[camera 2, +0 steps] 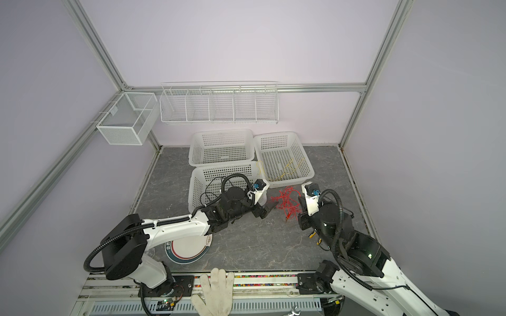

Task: Untangle the cables
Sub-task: 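Lift the red wire with the right gripper while the left gripper reaches toward it, then grasp the raised red wire with the left gripper beside the right gripper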

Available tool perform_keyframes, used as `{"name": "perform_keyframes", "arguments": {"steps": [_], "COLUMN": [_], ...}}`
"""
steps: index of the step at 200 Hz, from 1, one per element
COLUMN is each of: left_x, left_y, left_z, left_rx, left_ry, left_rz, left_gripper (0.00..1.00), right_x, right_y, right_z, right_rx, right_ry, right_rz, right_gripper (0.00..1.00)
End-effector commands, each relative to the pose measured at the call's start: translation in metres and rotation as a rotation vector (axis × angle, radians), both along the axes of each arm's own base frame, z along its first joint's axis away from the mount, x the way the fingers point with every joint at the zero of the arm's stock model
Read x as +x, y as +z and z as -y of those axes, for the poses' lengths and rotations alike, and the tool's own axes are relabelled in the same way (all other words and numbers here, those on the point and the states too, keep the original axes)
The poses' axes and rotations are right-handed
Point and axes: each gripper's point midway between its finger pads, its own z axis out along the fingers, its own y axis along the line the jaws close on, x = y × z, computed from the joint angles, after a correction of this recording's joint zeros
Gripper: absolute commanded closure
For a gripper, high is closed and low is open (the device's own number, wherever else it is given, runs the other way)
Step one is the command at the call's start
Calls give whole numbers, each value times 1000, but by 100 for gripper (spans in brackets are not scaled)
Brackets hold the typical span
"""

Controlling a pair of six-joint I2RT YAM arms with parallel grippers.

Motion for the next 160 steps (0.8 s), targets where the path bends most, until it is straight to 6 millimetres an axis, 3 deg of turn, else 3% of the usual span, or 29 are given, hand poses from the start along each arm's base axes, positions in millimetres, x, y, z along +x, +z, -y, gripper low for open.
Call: {"name": "perform_keyframes", "arguments": {"steps": [1, 86, 160], "left_x": [3, 5, 10], "left_y": [-4, -25, -25], "left_z": [1, 7, 12], "left_rx": [15, -11, -16], "left_ry": [5, 13, 23], "left_rz": [11, -37, -26], "left_gripper": [14, 21, 44], "right_x": [0, -9, -15], "right_y": [14, 23, 27], "right_z": [4, 1, 1], "right_rx": [57, 123, 199], "right_ry": [-22, 18, 36], "right_rz": [29, 21, 26], "right_gripper": [94, 94, 94]}}
